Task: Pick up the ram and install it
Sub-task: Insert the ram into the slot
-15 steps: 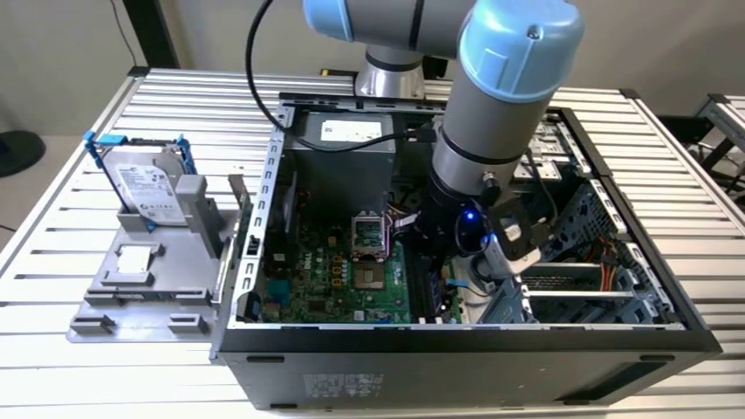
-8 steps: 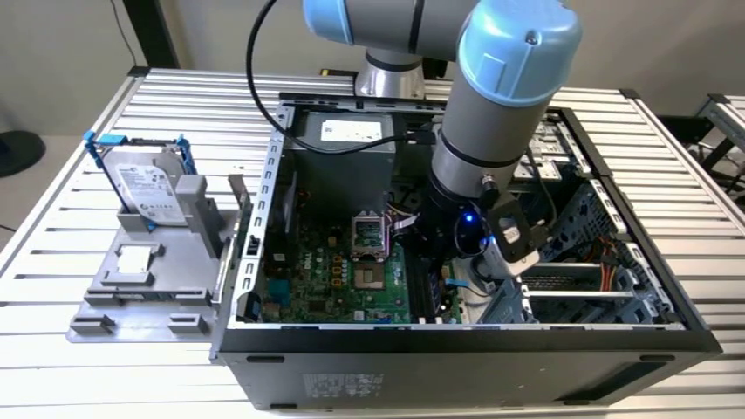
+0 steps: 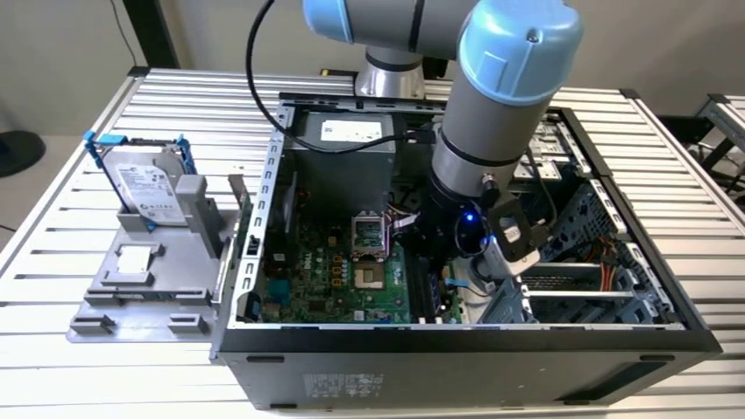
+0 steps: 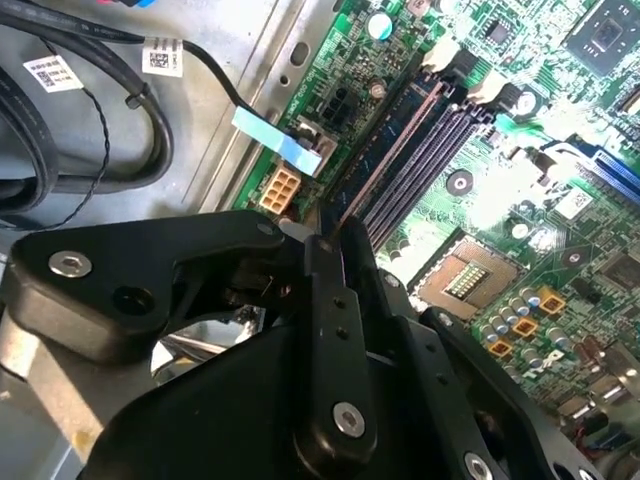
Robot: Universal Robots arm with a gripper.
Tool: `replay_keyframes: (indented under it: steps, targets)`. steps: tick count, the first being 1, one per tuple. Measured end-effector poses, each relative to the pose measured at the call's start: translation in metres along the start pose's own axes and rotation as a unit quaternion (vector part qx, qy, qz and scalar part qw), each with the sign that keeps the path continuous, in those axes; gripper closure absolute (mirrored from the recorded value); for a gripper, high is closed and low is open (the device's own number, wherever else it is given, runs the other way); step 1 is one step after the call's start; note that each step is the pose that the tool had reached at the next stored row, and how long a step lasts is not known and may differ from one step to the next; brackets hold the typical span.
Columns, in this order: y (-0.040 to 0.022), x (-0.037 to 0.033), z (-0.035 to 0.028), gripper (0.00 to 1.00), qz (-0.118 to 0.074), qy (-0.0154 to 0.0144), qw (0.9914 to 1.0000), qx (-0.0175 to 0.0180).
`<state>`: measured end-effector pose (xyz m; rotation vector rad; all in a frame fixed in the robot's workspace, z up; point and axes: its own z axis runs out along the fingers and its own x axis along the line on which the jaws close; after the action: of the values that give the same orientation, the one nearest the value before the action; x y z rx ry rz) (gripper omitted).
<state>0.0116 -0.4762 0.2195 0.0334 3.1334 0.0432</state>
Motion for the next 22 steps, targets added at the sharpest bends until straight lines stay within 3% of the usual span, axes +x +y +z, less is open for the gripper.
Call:
replay_keyframes:
  steps: [7, 13, 14, 22]
  targets:
    - [0.0008, -0.0002, -0.0316, 0.00, 0.000, 0.0003, 1.00000, 0.0001]
    - [0.0009, -0.0003, -0.0339, 0.00, 0.000, 0.0004, 1.00000, 0.0002]
    - [0.0009, -0.0002, -0.0339, 1.00, 0.000, 0.0004, 1.00000, 0.0002]
    - [0.0009, -0.0002, -0.0340, 1.00, 0.000, 0.0004, 1.00000, 0.0003]
